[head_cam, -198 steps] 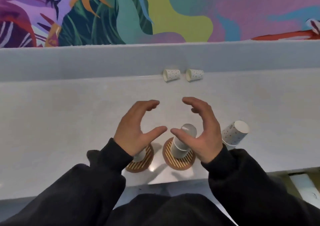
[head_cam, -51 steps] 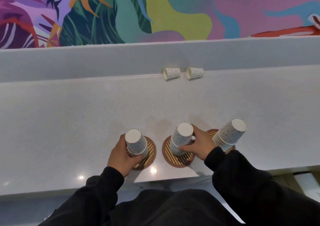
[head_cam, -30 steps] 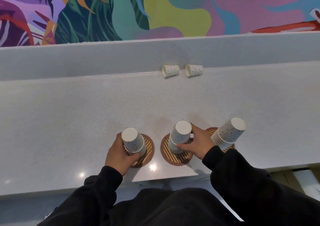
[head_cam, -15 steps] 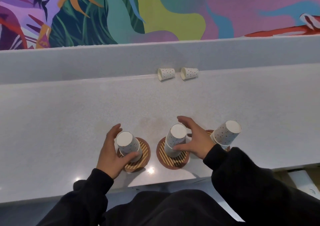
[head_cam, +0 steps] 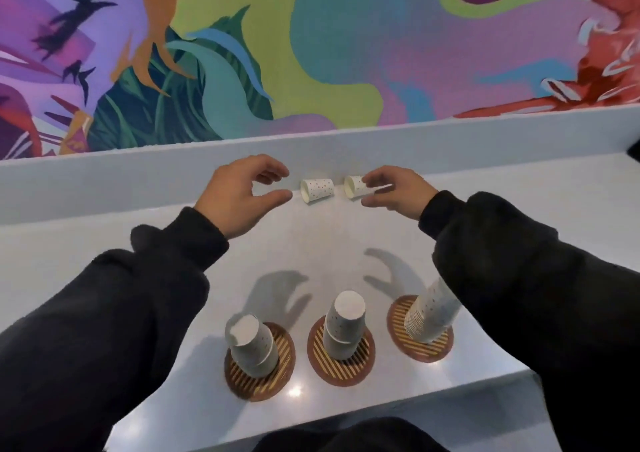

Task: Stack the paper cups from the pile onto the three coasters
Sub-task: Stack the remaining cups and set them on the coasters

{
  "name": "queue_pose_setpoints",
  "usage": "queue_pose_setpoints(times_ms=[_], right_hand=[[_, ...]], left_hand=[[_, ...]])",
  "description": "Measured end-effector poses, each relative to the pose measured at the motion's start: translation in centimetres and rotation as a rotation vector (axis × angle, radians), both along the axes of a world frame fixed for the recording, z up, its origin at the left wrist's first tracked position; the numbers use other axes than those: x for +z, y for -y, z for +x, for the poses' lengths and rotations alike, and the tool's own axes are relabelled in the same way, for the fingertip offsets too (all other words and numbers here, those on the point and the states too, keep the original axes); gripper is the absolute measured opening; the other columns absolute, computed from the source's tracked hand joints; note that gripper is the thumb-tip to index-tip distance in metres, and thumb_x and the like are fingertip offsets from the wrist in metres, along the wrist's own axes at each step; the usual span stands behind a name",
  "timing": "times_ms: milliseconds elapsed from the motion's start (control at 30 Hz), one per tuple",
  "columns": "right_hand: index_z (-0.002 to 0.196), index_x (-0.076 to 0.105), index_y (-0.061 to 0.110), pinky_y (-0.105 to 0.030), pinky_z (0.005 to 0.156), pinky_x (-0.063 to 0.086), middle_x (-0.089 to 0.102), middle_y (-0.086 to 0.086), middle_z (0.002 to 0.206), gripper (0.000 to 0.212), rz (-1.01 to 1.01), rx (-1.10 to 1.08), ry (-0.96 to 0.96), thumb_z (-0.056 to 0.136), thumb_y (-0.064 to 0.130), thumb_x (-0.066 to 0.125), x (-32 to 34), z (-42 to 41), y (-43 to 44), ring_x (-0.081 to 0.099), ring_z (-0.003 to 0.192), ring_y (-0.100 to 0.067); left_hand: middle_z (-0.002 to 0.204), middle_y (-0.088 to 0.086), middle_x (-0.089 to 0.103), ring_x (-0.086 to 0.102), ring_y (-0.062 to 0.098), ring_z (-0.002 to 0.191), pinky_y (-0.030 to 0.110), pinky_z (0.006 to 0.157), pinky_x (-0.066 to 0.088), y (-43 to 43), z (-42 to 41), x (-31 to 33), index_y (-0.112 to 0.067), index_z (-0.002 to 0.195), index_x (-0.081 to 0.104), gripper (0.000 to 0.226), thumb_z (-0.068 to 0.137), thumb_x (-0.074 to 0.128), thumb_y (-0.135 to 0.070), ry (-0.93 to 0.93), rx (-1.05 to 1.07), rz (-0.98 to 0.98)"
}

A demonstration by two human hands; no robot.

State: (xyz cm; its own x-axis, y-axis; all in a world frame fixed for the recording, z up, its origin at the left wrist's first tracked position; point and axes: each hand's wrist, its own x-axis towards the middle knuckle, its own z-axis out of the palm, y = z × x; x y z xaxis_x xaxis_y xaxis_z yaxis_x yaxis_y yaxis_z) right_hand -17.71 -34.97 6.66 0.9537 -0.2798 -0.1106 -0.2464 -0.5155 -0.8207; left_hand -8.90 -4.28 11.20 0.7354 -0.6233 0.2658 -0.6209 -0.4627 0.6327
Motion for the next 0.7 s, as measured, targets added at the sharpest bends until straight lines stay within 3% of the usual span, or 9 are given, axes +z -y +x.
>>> queue_pose_setpoints(times_ms=[67,200,300,500,700], right_hand=[[0.119,0.066,0.023,-0.029,0.082,0.049,0.068,0.0,0.124,0.043,-0.054,-0.043,-0.017,0.082,0.024,0.088,-0.8,1.6,1.6,0.067,0.115,-0.024],[0.127,0.064,0.019,-0.034,0.097,0.05,0.064,-0.001,0.13,0.049,-0.15,-0.082,-0.095,0.083,0.026,0.086,-2.4,3.9,4.5,0.061,0.118,-0.022],[0.129,0.064,0.019,-0.032,0.099,0.047,0.063,-0.003,0.136,0.051,-0.194,-0.078,-0.145,0.083,0.024,0.085,-3.7,5.8,7.0,0.06,0.122,-0.023],[0.132,0.061,0.02,-0.03,0.095,0.044,0.061,-0.005,0.14,0.056,-0.285,-0.038,-0.253,0.082,0.023,0.086,-6.1,10.6,11.9,0.058,0.124,-0.026],[0.144,0.052,0.022,-0.034,0.097,0.045,0.058,-0.008,0.142,0.062,-0.332,0.018,-0.359,0.089,0.02,0.079,-8.8,14.8,14.3,0.056,0.126,-0.03]], left_hand=[[0.108,-0.011,0.07,0.065,0.006,0.1,0.014,0.083,0.045,2.9,2.0,-0.7,-0.026,0.113,0.069,0.028,0.088,0.078,-0.034,-0.024,-0.023,0.054],[0.109,-0.004,0.067,0.064,0.016,0.1,0.032,0.09,0.053,8.2,6.0,-4.0,-0.024,0.118,0.066,0.034,0.087,0.078,-0.033,-0.046,-0.011,0.21],[0.114,-0.002,0.064,0.062,0.02,0.099,0.039,0.089,0.054,11.2,8.2,-6.9,-0.025,0.125,0.061,0.044,0.085,0.078,-0.034,-0.063,0.006,0.358],[0.128,0.005,0.059,0.059,0.025,0.108,0.04,0.094,0.052,15.2,12.5,-11.3,-0.023,0.134,0.055,0.053,0.085,0.076,-0.028,-0.112,0.098,0.566],[0.133,0.008,0.051,0.06,0.03,0.112,0.04,0.093,0.054,17.9,15.1,-14.3,-0.02,0.14,0.051,0.057,0.087,0.072,-0.02,-0.125,0.15,0.582]])
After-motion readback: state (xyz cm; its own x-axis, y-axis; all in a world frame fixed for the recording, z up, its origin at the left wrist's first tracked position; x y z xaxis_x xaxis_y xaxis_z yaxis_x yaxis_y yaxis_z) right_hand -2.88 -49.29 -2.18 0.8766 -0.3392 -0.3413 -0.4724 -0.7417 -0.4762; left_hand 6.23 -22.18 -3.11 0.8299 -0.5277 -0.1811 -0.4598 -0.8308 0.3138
